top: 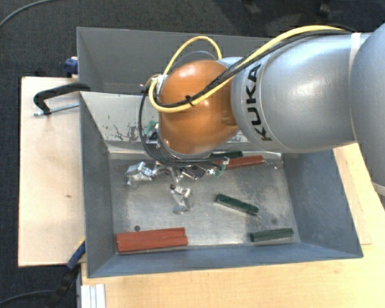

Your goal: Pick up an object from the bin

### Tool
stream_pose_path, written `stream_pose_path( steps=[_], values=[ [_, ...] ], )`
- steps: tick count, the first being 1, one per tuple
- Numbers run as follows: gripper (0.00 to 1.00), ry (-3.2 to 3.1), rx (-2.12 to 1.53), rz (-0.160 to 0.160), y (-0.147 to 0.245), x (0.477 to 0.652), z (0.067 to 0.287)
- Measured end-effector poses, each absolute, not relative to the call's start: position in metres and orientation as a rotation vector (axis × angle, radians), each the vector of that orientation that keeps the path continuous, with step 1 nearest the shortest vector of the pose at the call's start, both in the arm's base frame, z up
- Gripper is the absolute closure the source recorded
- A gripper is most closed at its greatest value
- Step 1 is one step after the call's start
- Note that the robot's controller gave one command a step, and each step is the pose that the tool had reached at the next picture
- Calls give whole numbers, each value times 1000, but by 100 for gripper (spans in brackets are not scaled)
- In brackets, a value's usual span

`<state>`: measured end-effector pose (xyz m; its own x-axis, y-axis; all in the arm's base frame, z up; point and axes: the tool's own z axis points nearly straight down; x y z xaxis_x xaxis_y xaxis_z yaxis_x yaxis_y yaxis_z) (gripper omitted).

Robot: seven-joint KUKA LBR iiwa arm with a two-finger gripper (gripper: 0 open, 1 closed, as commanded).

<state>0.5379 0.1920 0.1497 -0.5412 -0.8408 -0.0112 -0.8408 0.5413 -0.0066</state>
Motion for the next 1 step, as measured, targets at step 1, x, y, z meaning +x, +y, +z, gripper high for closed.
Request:
stream_pose_path(
  steps=[1],
  values=[
    [0,2560,-1803,1,216,555,169]
  ],
)
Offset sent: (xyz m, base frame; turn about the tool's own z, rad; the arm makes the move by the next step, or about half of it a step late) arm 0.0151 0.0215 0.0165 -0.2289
